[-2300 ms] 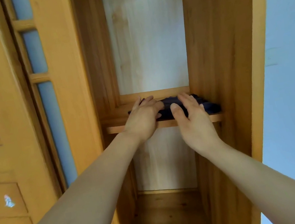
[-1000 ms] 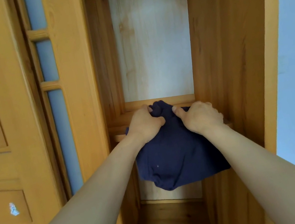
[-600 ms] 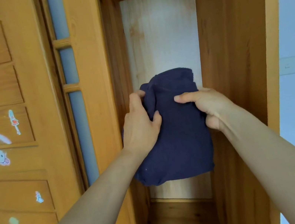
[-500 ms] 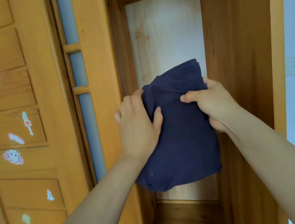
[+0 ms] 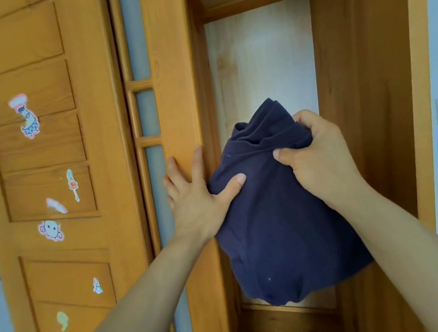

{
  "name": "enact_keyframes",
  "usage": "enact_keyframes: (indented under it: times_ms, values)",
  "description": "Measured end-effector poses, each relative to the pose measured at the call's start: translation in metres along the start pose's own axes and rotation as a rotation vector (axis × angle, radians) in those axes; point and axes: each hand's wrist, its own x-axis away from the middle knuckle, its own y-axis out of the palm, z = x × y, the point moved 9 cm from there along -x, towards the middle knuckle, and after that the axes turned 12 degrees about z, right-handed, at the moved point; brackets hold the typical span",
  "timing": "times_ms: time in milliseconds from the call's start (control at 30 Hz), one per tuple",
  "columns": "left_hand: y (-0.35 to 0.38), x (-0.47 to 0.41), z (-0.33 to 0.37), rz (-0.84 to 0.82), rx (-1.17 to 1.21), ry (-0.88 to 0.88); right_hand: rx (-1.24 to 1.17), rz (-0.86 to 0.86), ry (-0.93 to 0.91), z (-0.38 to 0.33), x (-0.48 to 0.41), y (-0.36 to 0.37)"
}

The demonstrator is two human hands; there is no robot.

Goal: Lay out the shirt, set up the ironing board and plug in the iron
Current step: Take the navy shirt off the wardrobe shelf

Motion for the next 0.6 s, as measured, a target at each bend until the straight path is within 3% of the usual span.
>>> enact_keyframes:
  times_ms: [300, 600]
  values:
    - [0.014, 0.021, 0.03, -0.295, 0.195, 0.028, -0.123, -0.248, 0.006, -0.013, 0.016, 0.002]
    - [0.013, 0.027, 0.049, -0.165, 0.402, 0.069, -0.074, -0.004, 0.02, 0.004, 0.014, -0.018]
